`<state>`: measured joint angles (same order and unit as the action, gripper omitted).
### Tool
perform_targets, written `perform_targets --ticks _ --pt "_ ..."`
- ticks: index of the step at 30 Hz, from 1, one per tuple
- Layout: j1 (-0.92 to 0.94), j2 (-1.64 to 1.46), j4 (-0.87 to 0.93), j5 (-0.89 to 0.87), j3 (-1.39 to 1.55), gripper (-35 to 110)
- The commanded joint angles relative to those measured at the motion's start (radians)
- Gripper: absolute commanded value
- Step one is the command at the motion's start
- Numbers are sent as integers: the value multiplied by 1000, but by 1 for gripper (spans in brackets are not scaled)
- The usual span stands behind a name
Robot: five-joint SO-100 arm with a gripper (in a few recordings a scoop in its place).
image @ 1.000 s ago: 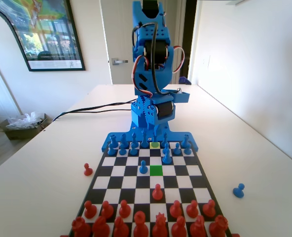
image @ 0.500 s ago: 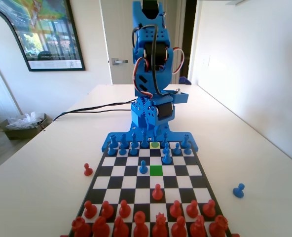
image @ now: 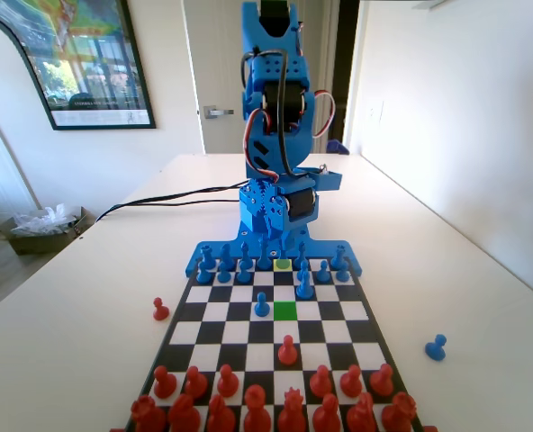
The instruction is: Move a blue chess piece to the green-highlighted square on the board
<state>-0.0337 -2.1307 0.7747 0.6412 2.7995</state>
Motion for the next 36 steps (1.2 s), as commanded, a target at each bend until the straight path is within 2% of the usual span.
perform_targets --ticks 1,28,36 --pt "-11 -2 -8 8 3 12" --pt "-9 8 -40 32 17 1" --pt "8 6 34 15 -94 1"
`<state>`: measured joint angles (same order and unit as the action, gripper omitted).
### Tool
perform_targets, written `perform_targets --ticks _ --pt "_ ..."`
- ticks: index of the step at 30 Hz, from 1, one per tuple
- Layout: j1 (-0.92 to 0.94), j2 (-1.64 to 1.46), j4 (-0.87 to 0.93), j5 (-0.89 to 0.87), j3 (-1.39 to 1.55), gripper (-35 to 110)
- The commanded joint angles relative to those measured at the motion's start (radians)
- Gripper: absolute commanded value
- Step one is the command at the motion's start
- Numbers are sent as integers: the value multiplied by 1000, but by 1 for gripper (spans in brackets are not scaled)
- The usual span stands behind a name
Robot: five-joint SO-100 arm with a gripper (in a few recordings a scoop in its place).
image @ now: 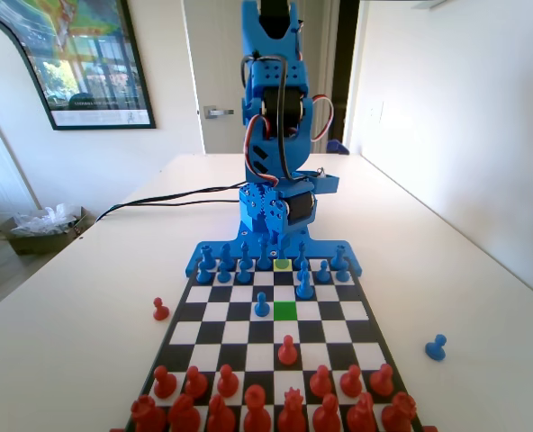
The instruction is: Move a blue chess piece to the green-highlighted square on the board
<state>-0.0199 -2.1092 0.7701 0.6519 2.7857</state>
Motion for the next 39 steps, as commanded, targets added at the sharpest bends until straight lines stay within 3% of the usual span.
perform_targets --ticks 1,15,39 --pt "-6 -15 49 2 -95 1" --pt "17 -5 123 -25 -247 1" --pt "26 357 97 -57 -537 1"
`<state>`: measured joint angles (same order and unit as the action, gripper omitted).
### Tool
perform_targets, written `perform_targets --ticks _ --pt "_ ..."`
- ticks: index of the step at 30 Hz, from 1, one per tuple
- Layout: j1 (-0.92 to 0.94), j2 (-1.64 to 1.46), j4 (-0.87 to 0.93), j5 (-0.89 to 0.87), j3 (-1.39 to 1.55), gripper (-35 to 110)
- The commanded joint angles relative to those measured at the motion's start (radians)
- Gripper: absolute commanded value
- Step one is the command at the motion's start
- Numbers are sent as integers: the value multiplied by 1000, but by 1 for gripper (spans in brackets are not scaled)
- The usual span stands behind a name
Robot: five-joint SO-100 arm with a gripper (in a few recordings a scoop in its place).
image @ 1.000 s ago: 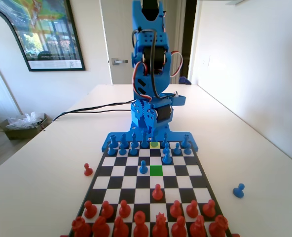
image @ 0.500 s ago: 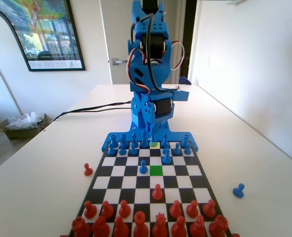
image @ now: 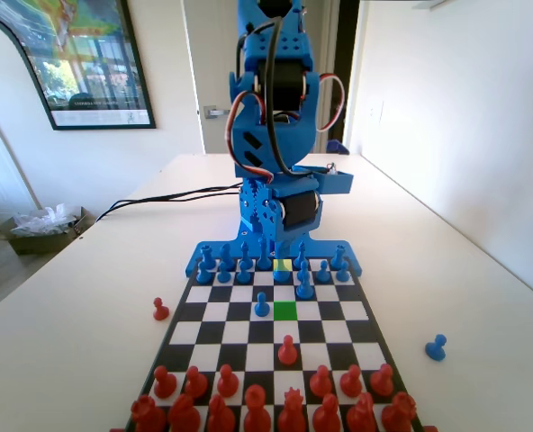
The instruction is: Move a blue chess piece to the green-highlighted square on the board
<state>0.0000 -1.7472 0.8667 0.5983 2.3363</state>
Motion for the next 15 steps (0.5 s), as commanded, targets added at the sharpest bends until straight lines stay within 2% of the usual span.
perform_targets --ticks 1,15 --pt "5 2 -3 -3 -92 1" --pt "-5 67 -25 -9 -127 1"
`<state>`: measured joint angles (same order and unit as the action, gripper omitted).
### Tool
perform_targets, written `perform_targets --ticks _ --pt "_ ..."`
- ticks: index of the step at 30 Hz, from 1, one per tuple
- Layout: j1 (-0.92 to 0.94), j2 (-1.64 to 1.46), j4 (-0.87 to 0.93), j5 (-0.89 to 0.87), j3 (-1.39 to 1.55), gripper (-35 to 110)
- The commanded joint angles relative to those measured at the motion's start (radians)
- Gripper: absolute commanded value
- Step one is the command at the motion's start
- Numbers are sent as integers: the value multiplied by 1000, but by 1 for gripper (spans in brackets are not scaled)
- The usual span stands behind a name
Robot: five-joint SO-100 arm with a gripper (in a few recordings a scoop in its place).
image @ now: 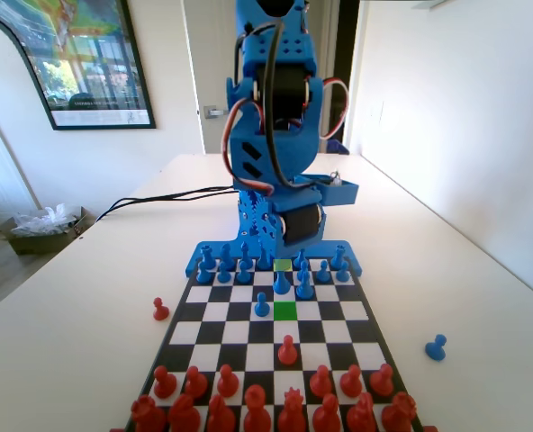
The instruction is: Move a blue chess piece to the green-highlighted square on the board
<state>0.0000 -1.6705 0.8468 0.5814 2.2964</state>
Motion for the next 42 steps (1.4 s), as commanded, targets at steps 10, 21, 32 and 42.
perform_targets --ticks 10,21,32,42 --pt "-5 11 -6 8 -109 1" --pt "-3 23 -11 5 -120 1" --pt "-9 37 -21 2 -137 1" --pt "-14 71 -58 6 -133 1"
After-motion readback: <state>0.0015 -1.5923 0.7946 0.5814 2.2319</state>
